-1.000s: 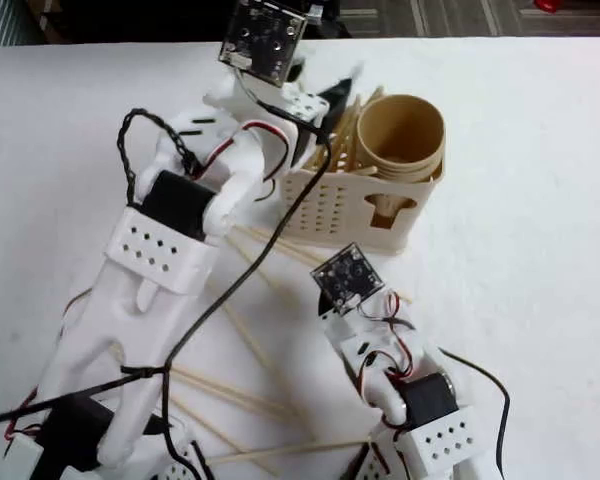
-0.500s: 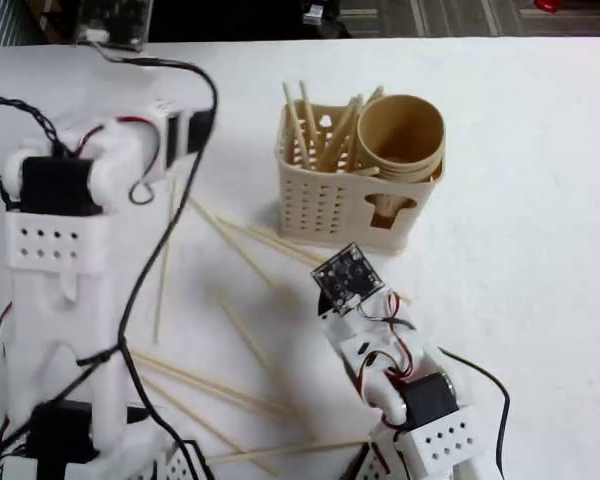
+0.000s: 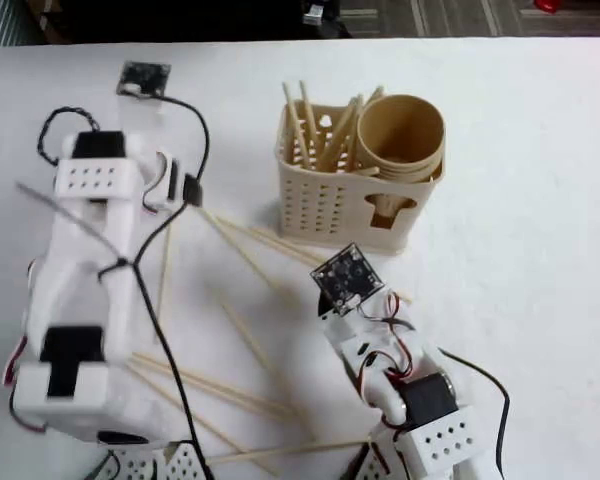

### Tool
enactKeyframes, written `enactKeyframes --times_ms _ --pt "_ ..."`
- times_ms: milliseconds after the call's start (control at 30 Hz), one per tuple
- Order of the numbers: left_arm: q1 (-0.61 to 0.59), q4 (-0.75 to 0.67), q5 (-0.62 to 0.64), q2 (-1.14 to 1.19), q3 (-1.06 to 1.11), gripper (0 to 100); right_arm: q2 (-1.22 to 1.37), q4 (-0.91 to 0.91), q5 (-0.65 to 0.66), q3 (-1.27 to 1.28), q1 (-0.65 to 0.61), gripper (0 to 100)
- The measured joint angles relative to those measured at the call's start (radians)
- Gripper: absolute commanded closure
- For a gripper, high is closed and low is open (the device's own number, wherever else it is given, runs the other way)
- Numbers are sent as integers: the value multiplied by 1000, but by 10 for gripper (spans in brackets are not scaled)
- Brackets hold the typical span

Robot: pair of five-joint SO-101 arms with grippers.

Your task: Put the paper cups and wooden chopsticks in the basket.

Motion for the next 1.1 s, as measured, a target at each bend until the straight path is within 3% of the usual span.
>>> enactKeyframes --times_ms 633,967,1100 --pt "-2 127 26 569 -413 734 0 -2 0 2 0 978" --pt "-2 152 26 760 -634 797 0 -2 0 2 0 978" --pt "0 209 26 807 -717 867 0 -11 0 2 0 978"
